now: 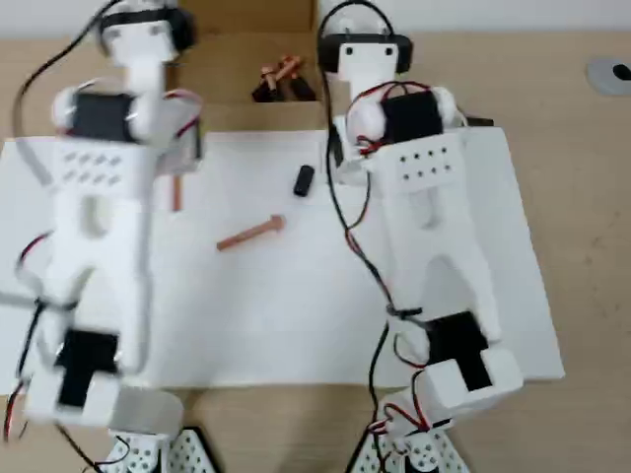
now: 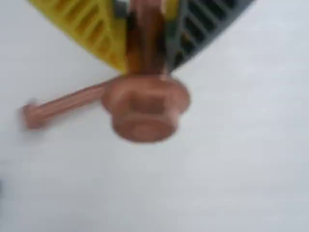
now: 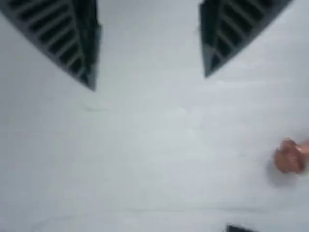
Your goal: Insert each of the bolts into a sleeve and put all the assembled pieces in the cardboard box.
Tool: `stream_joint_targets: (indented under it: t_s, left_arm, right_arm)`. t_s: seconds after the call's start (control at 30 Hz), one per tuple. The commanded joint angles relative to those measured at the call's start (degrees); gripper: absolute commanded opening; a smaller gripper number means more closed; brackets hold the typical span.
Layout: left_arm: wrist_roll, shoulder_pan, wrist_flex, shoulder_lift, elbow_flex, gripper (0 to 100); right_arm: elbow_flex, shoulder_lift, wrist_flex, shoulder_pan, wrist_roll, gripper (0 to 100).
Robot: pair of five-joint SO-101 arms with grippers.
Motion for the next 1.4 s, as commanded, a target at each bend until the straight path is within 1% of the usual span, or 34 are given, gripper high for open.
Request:
stream_joint_targets:
  t_s: [0.0,0.1,0.27,0.37,0.5,0.63,0.77,0.93,1.03,1.17,1.37]
  left_arm:
    - [-4.9,-3.9,-3.8,-14.2,12.5,1]
    - [-8.1,-3.8,-5.7,-23.7,23.6,1]
    - [-12.6,0.0,-9.8,-40.9,41.4,1]
    - [-13.5,1.7,-12.2,-51.3,48.5,1]
    - [-14.2,3.3,-13.4,-61.8,54.3,1]
    - [-13.9,3.1,-12.9,-67.6,55.8,1]
    - [-13.9,3.1,-11.3,-71.7,55.7,1]
    - [-13.9,3.0,-11.3,-75.6,55.7,1]
    - [-13.9,3.0,-11.3,-76.8,55.7,1]
    - [-13.9,3.0,-11.3,-77.1,55.5,1]
    - [-13.8,3.3,-8.2,-76.9,49.8,1]
  right_arm:
    - [0.0,2.7,-3.4,-0.8,-4.4,15.9]
    - [-1.0,7.7,-5.4,-0.9,-8.8,16.1]
    - [-6.7,16.0,-5.4,-4.0,-14.5,16.0]
    - [-11.5,19.5,-5.4,-6.5,-16.7,16.0]
    - [-17.4,23.6,-5.5,-9.0,-19.5,16.0]
    - [-21.3,28.4,-5.5,-9.3,-20.8,16.0]
    - [-23.3,33.0,-5.5,-8.7,-20.8,16.0]
    - [-27.0,37.0,-5.7,-8.0,-20.3,16.0]
    - [-30.0,39.2,-5.6,-7.3,-20.0,16.0]
    - [-33.7,42.9,-5.7,-6.5,-17.9,16.0]
    - [-39.2,49.1,-5.4,-5.2,-17.8,16.0]
